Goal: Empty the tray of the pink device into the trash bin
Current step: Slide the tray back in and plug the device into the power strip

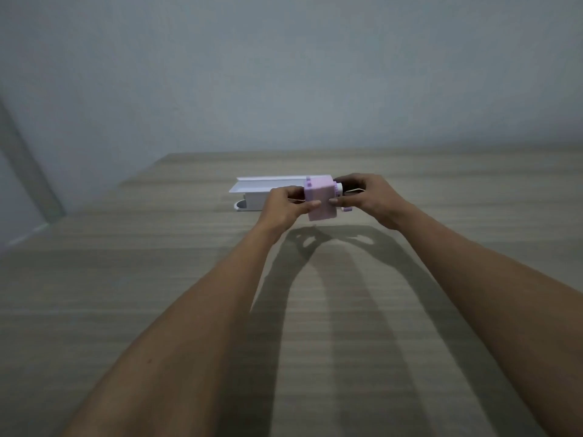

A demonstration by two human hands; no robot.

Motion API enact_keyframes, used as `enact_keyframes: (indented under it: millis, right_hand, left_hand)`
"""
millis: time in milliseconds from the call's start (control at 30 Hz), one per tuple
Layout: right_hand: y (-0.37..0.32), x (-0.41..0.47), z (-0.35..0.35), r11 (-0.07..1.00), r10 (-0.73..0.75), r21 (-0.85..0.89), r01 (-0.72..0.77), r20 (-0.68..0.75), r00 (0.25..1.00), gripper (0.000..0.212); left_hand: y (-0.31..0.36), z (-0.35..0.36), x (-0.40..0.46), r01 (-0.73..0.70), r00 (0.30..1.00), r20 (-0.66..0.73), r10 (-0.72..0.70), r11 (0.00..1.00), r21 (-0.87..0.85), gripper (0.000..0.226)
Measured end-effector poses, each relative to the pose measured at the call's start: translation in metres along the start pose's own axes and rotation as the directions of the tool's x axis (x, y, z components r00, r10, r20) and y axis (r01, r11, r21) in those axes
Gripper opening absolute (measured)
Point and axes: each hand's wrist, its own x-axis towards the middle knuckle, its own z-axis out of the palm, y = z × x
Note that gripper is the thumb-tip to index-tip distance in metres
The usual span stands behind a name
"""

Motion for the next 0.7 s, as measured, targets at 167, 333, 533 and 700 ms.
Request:
enact_keyframes:
  millis: [167,333,533,700]
  right_hand:
    - [0.027,0.034,-0.002,0.999,0.038,0.023,-0.037,-0.038,0.999,0.053]
    - [0.062,0.056,0.001,0.997,0.071,0.046,-0.067,-0.094,0.993,0.058]
    - [0.08,0.067,0.005,0.992,0.093,0.096,-0.081,-0.125,0.988,0.063]
    - [0.089,0.076,0.006,0.988,0.106,0.125,-0.09,-0.134,0.985,0.065]
  left_hand:
    - [-0.017,0.009,0.032,0.038,0.999,-0.021,-0.036,0.997,0.067,0.047]
    - [-0.038,0.022,0.054,0.084,0.996,-0.027,-0.082,0.994,0.073,0.047]
    - [-0.052,0.027,0.065,0.093,0.994,-0.063,-0.091,0.995,0.028,0.043]
    - [-0.06,0.026,0.072,0.068,0.994,-0.096,-0.057,0.991,0.118,0.044]
